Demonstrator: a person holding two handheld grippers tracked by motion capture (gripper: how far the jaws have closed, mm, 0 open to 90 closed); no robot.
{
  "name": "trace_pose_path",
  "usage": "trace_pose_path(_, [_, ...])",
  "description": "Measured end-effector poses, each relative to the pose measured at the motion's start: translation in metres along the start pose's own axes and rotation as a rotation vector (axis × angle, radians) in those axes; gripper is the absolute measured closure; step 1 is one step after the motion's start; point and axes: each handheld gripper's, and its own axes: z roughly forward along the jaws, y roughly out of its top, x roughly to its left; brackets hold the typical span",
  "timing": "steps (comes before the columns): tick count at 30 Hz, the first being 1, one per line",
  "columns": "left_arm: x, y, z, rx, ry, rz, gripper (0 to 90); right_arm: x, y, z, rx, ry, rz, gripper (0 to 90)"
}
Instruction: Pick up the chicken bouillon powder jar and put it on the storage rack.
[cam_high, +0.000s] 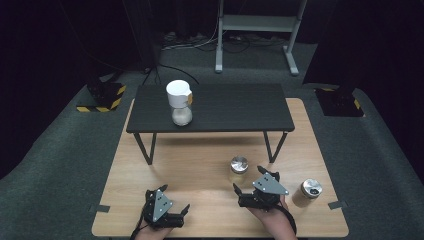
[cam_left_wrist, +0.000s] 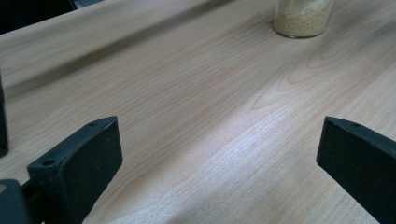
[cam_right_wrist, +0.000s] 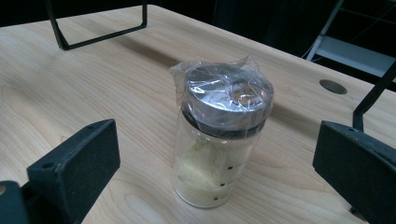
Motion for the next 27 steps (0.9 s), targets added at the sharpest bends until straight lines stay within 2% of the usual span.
trace_pose_path(16, [0.001,0.000,0.000,-0.003,-0.006,-0.011,0.3,0.003,0.004,0.023,-0.005,0.005,0.017,0.0])
trace_pose_path(27, [0.002,0.000,-0.001,-0.009,-0.010,-0.015,0.3,0.000,0.005,0.038,-0.008,-0.010,0.046,0.0])
